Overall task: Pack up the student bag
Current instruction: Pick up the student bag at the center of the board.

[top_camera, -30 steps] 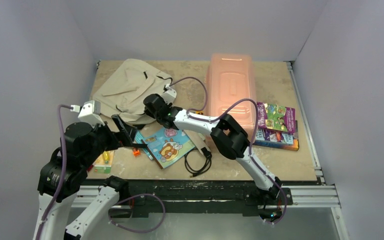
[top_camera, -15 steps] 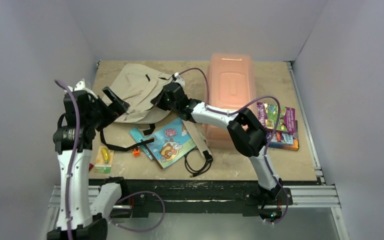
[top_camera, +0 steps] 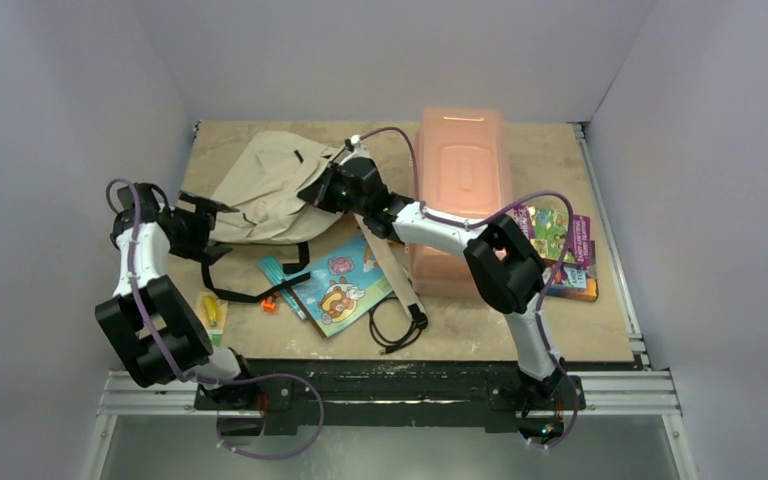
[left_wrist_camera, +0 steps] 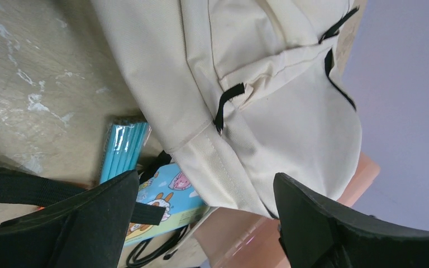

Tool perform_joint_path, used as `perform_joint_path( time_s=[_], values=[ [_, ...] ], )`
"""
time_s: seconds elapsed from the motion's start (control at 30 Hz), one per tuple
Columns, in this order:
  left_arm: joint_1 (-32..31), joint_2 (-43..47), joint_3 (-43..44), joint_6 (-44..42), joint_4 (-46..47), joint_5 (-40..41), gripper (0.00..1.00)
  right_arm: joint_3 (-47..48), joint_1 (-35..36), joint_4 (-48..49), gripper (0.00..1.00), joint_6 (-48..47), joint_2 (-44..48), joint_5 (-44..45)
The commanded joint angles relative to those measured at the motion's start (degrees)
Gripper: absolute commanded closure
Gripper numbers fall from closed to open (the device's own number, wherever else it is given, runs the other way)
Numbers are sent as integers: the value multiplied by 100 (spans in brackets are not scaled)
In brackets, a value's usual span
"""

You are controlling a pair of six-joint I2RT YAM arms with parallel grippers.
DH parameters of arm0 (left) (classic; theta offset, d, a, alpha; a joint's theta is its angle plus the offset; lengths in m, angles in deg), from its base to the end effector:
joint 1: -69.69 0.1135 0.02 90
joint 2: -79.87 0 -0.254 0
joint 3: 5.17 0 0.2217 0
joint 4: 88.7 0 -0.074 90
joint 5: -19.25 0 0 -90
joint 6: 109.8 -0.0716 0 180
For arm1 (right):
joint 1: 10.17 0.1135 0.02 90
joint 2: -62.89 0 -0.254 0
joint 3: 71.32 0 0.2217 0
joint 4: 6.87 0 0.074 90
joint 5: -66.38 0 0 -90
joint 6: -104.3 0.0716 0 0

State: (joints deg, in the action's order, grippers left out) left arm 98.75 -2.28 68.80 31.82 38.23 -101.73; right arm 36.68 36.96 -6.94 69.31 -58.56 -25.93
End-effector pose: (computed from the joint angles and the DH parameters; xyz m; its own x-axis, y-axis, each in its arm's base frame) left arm 0.2538 0.0989 0.2149 -0.3190 -0.9461 0.0551 -0.7249 0.2061 -0.6572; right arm 0.3446 0.3755 0.2446 -0.7130 0.4351 -0.5498 -0.3049 0.5137 0.8020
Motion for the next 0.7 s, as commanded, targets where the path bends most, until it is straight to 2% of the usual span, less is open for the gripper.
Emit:
perform_joint_path(
  time_s=[0.0,0.1,0.23,0.37,0.43,0.53,0.6,0.67],
  values=[
    [412,72,-166,870,380,-216,13,-44,-55,628,100,-130,357,-186],
    [574,-278,-415,1227,565,-453,40,-126,-64,665,100,-124,367,-165],
    [566,-660,-645,1710,1062,-805,42,-101,-73,688,100,-17,326,-174],
    [430,-812,-559,1584,1044,-732,35,-53,-73,694,100,-8,276,-148],
    [364,-970,-503,1510,1049,-671,35,-53,-73,668,100,-35,269,-156],
    [270,-1282,-524,1482,1314,-714,47,-56,-73,567,100,-118,271,-163],
    [195,-1477,-540,1418,1565,-784,63,-22,-73,458,100,-233,269,-173],
    [121,-1476,-652,1446,1854,-905,72,-5,-73,348,100,-429,276,-203]
  ],
)
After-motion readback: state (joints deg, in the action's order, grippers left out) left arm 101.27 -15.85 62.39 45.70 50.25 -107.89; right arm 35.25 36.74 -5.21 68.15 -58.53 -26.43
